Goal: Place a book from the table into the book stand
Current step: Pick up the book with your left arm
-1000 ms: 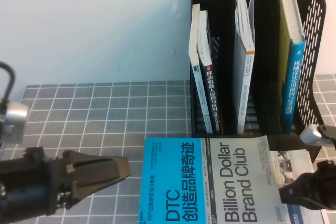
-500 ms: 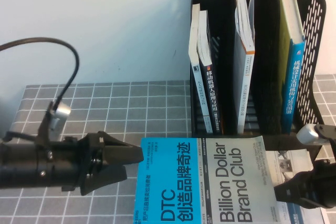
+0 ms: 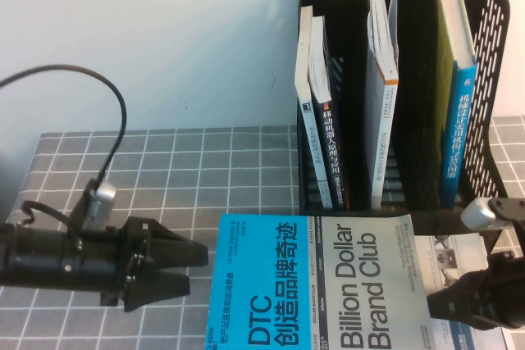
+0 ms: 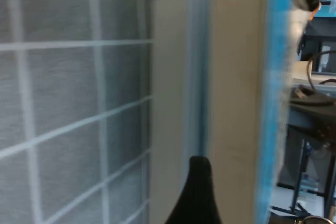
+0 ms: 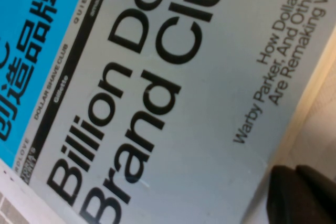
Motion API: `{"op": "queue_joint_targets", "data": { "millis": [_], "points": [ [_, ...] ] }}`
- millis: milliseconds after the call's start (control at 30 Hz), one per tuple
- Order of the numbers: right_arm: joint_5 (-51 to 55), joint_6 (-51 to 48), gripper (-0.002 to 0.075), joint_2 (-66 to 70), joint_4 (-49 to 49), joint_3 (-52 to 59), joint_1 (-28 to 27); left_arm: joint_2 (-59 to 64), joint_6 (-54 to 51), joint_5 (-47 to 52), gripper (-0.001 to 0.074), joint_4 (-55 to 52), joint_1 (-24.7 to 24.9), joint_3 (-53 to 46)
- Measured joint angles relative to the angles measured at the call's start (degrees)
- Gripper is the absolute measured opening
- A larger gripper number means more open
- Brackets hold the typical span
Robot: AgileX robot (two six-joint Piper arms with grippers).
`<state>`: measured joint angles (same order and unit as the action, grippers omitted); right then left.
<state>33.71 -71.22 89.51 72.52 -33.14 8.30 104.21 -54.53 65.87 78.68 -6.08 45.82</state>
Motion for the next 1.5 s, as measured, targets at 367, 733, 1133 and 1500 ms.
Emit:
{"op": "queue_joint_targets", "data": {
  "millis": [367, 733, 1133, 1500],
  "points": [
    [0.0, -0.4, -0.0003, 0.0, 0.0, 0.0, 0.0, 7.5, -2.6, -0.2, 0.0571, 4.1, 1.8, 0.3],
    [0.0, -0.5, -0.0003, 0.0, 0.0, 0.0, 0.0, 7.5, -3.1, -0.2, 0.0576, 6.5, 8.3, 0.3],
    [0.0, -0.7, -0.0003, 0.0, 0.0, 0.0, 0.0, 7.5, -4.5, -0.2, 0.0554, 8.5, 9.9, 0.3],
    [0.0, -0.8, -0.0003, 0.0, 0.0, 0.0, 0.0, 7.6, -5.1, -1.1, 0.0279, 7.6, 9.9, 0.3]
  ]
}}
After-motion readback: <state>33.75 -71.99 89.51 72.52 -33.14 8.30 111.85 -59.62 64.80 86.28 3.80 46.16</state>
